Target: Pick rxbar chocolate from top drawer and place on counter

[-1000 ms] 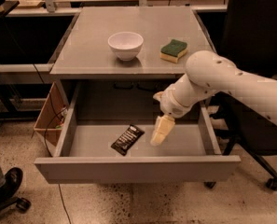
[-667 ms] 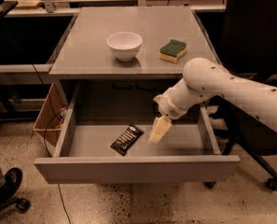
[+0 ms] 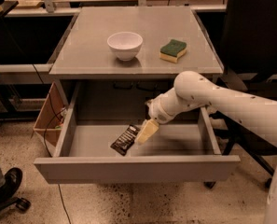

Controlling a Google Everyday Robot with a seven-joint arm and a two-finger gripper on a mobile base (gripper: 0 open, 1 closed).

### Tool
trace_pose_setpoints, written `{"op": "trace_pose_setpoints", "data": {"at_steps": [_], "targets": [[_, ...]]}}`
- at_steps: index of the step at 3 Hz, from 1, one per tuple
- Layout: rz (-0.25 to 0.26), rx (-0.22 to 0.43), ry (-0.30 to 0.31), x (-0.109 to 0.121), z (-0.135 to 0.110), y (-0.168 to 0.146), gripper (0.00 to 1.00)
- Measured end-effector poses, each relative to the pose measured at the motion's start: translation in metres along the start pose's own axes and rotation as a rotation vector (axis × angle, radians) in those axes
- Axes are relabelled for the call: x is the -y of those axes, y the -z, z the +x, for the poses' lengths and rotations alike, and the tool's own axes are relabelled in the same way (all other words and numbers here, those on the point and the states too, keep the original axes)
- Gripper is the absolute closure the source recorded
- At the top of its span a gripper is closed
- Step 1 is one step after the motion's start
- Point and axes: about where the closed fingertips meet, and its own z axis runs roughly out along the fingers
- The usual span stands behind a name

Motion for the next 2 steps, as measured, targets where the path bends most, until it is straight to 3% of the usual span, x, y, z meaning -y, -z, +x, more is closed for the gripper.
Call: {"op": "trace_pose_setpoints", "data": {"at_steps": [2], "targets": [[-0.012, 0.054, 0.023, -0.028, -0.010, -0.054, 0.03]]}}
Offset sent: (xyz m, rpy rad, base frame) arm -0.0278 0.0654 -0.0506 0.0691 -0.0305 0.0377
